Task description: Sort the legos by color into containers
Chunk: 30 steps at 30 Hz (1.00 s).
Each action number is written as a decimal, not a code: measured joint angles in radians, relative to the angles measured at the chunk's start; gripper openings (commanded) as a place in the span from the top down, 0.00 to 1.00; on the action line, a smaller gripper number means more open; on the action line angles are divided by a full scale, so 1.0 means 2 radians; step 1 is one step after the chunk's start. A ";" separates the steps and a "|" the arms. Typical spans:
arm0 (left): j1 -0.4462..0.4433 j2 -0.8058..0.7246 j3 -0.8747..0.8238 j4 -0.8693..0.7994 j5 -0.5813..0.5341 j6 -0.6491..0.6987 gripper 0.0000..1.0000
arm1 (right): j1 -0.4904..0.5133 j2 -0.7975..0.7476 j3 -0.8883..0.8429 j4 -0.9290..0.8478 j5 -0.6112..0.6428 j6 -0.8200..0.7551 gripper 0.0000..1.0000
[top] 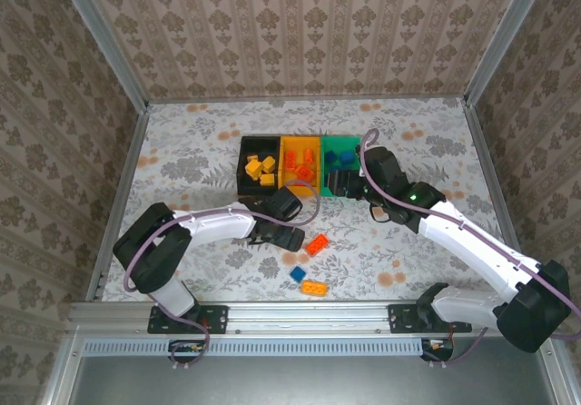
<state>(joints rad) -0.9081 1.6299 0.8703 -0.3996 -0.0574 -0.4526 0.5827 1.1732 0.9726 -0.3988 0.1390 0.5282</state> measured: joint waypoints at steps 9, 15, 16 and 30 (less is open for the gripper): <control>0.000 0.000 0.000 0.006 -0.005 0.003 0.35 | -0.005 0.000 0.000 0.000 0.000 0.000 0.21; -0.001 -0.021 0.009 -0.019 -0.007 0.004 0.36 | -0.010 -0.003 -0.003 0.000 -0.002 0.002 0.21; -0.001 -0.030 0.018 -0.028 -0.011 0.005 0.36 | -0.011 -0.005 -0.004 0.000 -0.003 0.002 0.21; 0.078 0.077 0.247 -0.006 -0.035 0.029 0.34 | -0.028 -0.028 -0.033 0.000 -0.006 0.014 0.20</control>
<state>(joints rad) -0.7525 1.7840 1.3651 -0.4114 -0.1284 -0.3943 0.5259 1.1172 0.9066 -0.3992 0.1265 0.5571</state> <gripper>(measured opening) 0.653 0.797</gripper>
